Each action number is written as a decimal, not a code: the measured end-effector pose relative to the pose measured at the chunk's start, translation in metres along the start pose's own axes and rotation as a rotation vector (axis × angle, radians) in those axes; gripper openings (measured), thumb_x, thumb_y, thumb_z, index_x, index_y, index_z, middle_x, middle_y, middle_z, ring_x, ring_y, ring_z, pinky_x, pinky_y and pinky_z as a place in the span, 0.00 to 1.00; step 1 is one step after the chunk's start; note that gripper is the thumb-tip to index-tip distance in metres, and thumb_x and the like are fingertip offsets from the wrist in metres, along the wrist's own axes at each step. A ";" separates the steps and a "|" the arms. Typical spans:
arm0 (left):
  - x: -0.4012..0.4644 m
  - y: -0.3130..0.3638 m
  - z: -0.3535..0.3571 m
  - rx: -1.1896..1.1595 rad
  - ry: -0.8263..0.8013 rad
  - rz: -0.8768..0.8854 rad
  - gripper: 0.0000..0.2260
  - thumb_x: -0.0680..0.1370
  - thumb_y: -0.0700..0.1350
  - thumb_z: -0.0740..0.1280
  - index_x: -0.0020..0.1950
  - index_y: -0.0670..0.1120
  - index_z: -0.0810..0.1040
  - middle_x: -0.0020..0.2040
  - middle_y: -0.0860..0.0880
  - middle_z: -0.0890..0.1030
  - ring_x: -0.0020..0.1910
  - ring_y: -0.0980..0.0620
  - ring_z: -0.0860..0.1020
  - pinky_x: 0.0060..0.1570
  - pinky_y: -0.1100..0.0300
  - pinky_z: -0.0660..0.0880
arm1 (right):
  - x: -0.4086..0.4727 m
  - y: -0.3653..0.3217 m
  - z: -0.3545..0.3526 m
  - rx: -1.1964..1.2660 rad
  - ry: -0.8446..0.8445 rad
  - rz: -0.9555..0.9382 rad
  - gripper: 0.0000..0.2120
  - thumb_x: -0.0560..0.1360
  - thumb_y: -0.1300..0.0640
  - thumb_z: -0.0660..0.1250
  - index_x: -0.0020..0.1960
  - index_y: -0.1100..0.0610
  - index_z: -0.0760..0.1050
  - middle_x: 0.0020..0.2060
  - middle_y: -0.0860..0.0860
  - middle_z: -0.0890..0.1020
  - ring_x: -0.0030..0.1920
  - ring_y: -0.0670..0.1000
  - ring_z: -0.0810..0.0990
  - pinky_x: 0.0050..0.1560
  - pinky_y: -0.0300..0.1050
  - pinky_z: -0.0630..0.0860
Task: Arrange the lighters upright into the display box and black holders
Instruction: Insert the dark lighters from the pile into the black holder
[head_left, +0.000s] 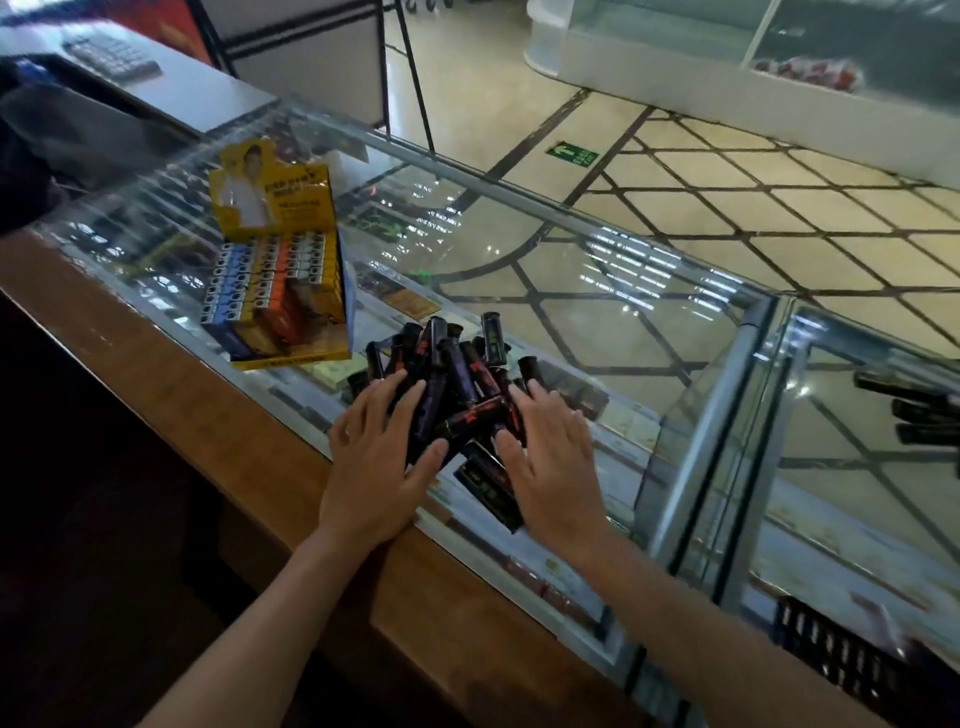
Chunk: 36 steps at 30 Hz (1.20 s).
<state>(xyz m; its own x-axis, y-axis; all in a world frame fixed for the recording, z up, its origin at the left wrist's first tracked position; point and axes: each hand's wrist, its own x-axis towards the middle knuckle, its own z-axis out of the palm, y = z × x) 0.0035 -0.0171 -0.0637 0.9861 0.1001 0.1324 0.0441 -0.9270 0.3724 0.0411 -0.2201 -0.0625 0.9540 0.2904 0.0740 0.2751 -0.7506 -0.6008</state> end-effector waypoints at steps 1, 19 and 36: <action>0.000 0.001 0.000 0.000 0.000 -0.006 0.31 0.80 0.66 0.49 0.79 0.52 0.58 0.79 0.52 0.55 0.79 0.50 0.50 0.74 0.47 0.52 | -0.002 -0.008 0.007 -0.040 0.025 0.024 0.32 0.79 0.35 0.38 0.78 0.46 0.57 0.79 0.47 0.57 0.80 0.50 0.47 0.79 0.53 0.42; -0.015 0.019 -0.028 -0.062 0.269 0.006 0.27 0.78 0.56 0.57 0.74 0.45 0.70 0.74 0.44 0.67 0.73 0.39 0.63 0.70 0.47 0.58 | -0.027 0.009 -0.041 0.025 0.096 0.001 0.29 0.79 0.36 0.47 0.76 0.48 0.60 0.77 0.50 0.57 0.78 0.51 0.51 0.75 0.64 0.50; 0.062 0.340 0.108 -0.192 -0.259 0.603 0.31 0.76 0.58 0.60 0.78 0.55 0.56 0.78 0.50 0.56 0.78 0.46 0.52 0.76 0.43 0.56 | -0.098 0.233 -0.245 -0.239 0.432 0.485 0.34 0.69 0.42 0.58 0.73 0.53 0.64 0.71 0.53 0.67 0.72 0.57 0.63 0.69 0.62 0.64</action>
<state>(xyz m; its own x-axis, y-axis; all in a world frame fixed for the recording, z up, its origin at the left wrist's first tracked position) 0.0974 -0.3652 -0.0284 0.8367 -0.5260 0.1526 -0.5310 -0.7105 0.4618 0.0404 -0.5685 -0.0150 0.9240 -0.3361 0.1821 -0.2229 -0.8607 -0.4577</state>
